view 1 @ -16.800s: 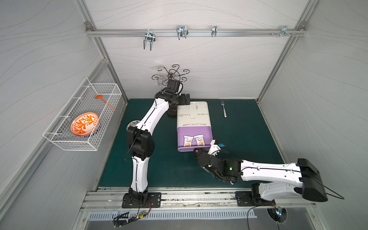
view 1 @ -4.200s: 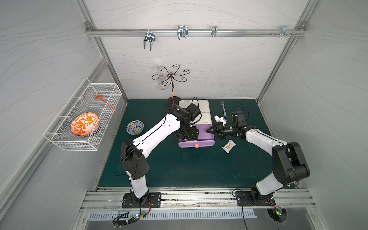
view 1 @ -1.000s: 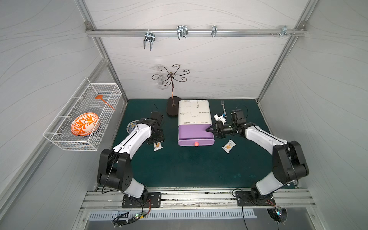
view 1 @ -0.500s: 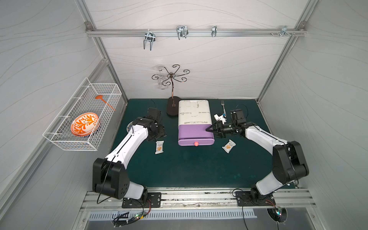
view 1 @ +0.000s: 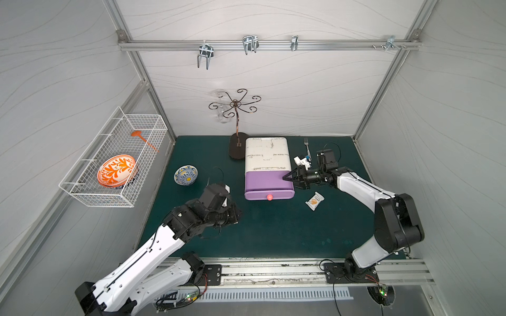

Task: Take the cookies out of the drawer
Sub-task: Close the drawer in the storage box.

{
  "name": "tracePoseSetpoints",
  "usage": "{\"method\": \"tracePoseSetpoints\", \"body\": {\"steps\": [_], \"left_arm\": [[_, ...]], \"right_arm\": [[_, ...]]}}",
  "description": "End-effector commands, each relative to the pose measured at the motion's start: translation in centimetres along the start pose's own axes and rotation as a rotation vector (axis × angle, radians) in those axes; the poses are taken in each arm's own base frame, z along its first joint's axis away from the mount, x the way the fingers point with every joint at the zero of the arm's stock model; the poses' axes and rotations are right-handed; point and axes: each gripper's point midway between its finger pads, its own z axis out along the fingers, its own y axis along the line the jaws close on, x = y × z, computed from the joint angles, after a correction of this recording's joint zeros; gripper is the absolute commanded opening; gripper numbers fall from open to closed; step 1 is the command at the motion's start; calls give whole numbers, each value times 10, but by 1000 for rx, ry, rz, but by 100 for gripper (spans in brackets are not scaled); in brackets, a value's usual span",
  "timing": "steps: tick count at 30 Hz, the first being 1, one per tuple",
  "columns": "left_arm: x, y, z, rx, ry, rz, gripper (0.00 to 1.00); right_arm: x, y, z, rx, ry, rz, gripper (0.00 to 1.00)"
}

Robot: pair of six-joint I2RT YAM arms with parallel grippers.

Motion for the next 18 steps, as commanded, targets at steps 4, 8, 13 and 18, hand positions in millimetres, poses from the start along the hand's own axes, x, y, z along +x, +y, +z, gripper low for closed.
{"method": "tracePoseSetpoints", "body": {"steps": [4, 8, 13, 18], "left_arm": [[-33, -57, 16, 198, -167, -68, 26], [-53, -65, 34, 180, -239, -109, 19], [-75, -70, 52, 116, -309, -96, 14], [-87, -62, 57, 46, -364, -118, 10]], "right_arm": [[-4, 11, 1, -15, 14, -27, 46], [-2, 12, 0, -12, 18, -30, 46], [0, 15, -1, -20, 21, -36, 47], [4, 19, -2, -33, 35, -33, 58]]}}
